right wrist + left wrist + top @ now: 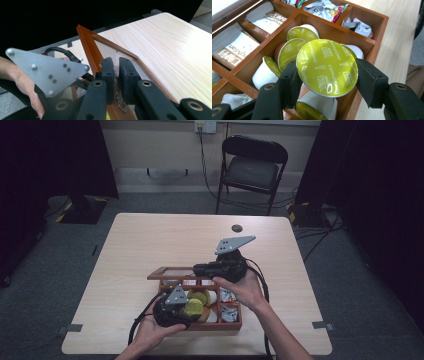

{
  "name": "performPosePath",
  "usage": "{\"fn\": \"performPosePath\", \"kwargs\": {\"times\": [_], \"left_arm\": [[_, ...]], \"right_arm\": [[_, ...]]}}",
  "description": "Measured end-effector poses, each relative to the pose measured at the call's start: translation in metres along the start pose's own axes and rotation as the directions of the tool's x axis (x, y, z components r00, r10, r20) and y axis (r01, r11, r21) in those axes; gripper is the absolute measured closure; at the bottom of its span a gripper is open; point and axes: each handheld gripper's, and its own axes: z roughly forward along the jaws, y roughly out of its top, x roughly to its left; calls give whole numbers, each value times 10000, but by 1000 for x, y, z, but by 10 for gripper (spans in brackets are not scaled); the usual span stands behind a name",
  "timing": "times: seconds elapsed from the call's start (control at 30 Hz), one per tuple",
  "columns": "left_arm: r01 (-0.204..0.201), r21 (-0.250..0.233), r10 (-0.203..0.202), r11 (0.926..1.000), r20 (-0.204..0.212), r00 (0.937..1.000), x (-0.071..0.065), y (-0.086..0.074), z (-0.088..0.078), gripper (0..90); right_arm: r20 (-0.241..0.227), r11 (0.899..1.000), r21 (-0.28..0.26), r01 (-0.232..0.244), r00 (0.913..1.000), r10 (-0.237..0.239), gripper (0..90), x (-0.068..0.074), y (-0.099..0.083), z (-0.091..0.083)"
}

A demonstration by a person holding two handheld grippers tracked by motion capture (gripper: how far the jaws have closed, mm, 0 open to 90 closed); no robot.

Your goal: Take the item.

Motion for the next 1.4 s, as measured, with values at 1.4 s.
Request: {"fn": "performPosePath", "kwargs": {"times": [1.4], "left_arm": [[1181,-983,-1264,9881,-829,9885,37,-48,-84,407]], "right_arm": [[32,10000,-43,36,10000,-36,834,0,1,0]]}}
